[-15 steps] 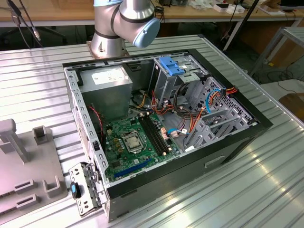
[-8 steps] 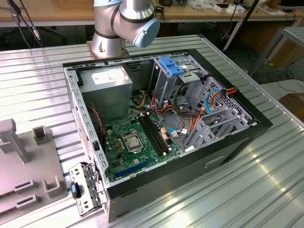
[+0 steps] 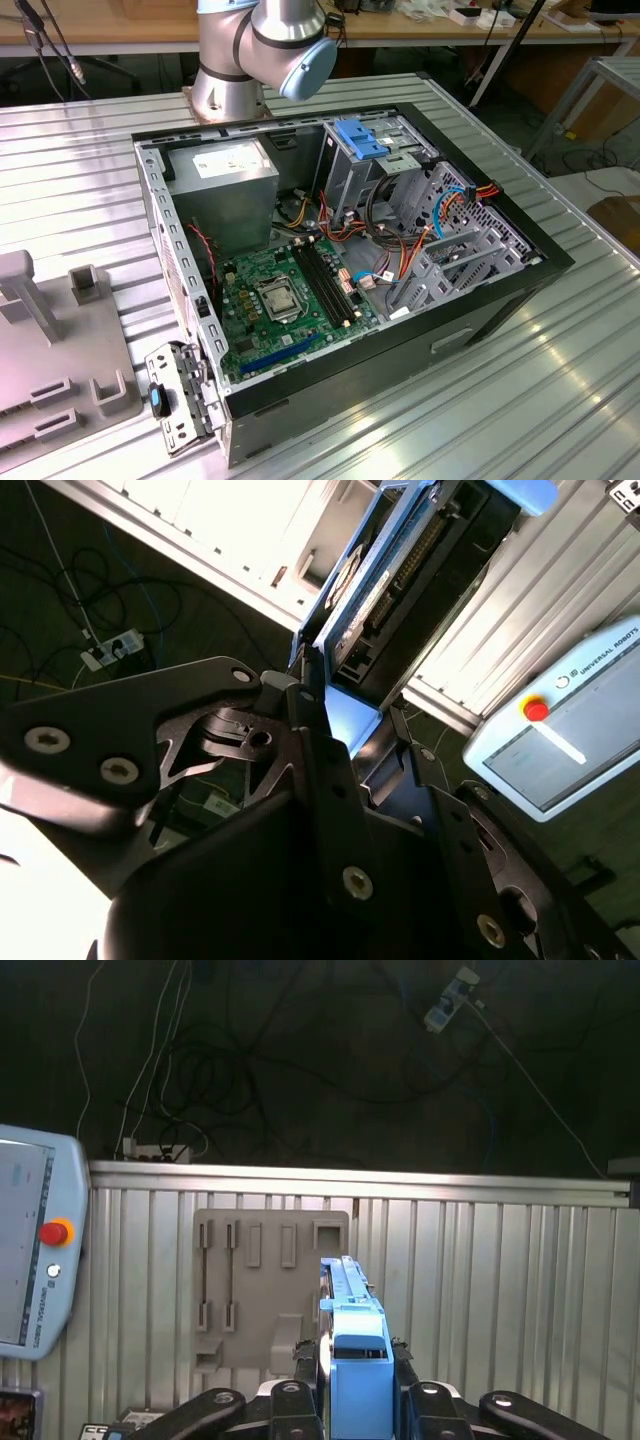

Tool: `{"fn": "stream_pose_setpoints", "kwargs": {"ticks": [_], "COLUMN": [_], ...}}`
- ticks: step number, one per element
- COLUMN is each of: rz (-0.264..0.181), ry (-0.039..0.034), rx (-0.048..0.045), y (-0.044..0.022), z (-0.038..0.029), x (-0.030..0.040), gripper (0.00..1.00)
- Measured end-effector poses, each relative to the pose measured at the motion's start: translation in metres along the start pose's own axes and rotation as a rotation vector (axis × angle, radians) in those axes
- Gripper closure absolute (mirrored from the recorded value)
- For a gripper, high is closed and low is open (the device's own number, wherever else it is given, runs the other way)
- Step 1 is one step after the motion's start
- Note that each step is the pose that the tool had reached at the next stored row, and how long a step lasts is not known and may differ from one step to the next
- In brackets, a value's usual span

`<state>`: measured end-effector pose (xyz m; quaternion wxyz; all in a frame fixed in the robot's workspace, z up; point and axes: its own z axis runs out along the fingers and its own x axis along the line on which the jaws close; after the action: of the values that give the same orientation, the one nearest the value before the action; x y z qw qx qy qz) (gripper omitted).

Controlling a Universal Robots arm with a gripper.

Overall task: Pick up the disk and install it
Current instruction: 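Pick up the disk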

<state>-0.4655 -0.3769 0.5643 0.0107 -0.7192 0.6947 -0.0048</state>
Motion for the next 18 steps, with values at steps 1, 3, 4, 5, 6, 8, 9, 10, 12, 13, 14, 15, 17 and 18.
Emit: {"fn": "stream_pose_setpoints", "kwargs": {"ticks": [1,3,4,5,6,8,9,10,12,13,14,15,17,18], "rz": [0.000,0.000,0.000,0.000,0.000,0.000,0.000,0.000,0.000,0.000,0.000,0.000,0.000,0.000], "ry": [0.0003,0.0005,0.0005,0.0005,0.0005,0.0005,0.0005,0.0005,0.0005,0.0005,0.0006,0.0005,0.0005,0.0006], "rx": [-0.0001,0.0000,0.0000,-0.0001,-0.0001,0.0000,0.0000,0.0001,-0.0001,0.0000,-0.0001,0.0000,0.0000,0.0000], "y": [-0.0017,-0.0062,-0.0071,-0.0080,-0.0088,-0.0131,-0.0152,-0.0162,-0.0197,-0.0218,-0.0233,-0.0244,-0.0278,-0.0294], "z": [0.0001,0.0003,0.0004,0.0004,0.0005,0.0007,0.0008,0.0009,0.0011,0.0012,0.0012,0.0013,0.0015,0.0015], "x": [0.0000,0.0001,0.0002,0.0002,0.0002,0.0004,0.0005,0.0005,0.0006,0.0007,0.0007,0.0008,0.0009,0.0010], "gripper": [0.63,0.63,0.63,0.63,0.63,0.63,0.63,0.63,0.63,0.63,0.63,0.63,0.63,0.63]}}
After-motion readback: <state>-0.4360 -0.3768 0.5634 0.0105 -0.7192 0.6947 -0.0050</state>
